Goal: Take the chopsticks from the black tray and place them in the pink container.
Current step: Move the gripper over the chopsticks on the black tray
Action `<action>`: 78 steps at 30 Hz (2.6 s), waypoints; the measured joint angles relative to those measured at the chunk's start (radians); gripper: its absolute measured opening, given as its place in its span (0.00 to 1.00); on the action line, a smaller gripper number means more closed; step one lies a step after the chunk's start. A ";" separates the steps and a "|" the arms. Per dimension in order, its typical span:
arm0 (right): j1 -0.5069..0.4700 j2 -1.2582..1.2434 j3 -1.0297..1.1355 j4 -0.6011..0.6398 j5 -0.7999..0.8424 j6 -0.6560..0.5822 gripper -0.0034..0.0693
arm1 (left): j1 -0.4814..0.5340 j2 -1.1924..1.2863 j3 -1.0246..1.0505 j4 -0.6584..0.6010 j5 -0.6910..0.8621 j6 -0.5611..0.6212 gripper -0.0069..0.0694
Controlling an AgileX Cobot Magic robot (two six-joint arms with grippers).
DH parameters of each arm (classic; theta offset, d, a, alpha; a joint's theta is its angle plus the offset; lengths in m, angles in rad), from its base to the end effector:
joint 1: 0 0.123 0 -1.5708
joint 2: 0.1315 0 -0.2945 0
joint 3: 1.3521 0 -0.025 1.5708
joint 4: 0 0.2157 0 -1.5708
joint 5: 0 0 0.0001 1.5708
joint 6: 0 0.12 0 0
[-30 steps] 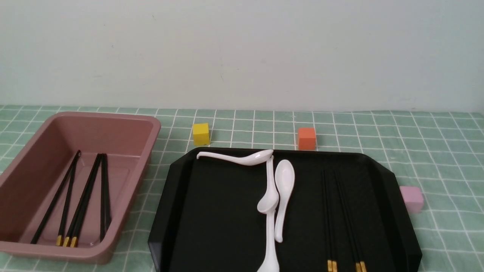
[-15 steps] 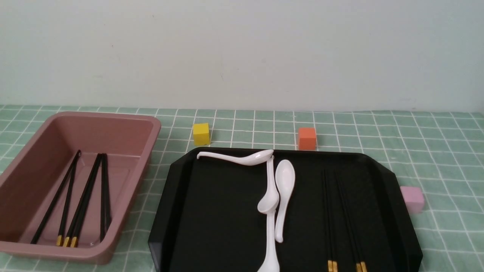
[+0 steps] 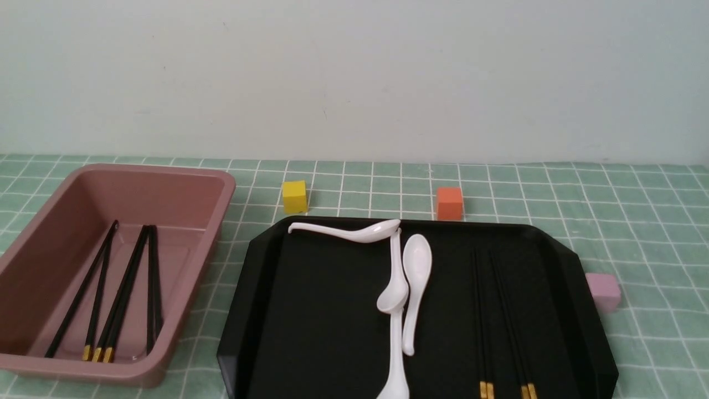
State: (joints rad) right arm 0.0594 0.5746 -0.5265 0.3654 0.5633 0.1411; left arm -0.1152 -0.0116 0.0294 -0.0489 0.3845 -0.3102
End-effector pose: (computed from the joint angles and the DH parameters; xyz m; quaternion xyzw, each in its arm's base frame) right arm 0.0926 0.0285 0.2916 0.1193 0.8476 0.2092 0.4729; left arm 0.0346 -0.0062 0.1609 -0.0917 0.8039 -0.1442 0.5696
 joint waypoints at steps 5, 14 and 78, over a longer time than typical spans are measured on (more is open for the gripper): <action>0.000 0.328 -0.100 0.041 0.181 -0.100 0.08 | 0.000 0.000 0.000 0.000 0.000 0.000 0.40; 0.130 0.765 -0.249 0.256 0.346 -0.371 0.25 | 0.000 0.000 0.000 0.000 0.000 0.000 0.40; 0.511 0.856 -0.513 -0.292 0.268 0.445 0.25 | 0.000 0.000 0.000 0.000 0.000 0.000 0.40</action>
State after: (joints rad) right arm 0.5699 1.4303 -1.0394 0.0734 0.8316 0.5860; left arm -0.1152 -0.0116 0.0294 -0.0489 0.3845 -0.3102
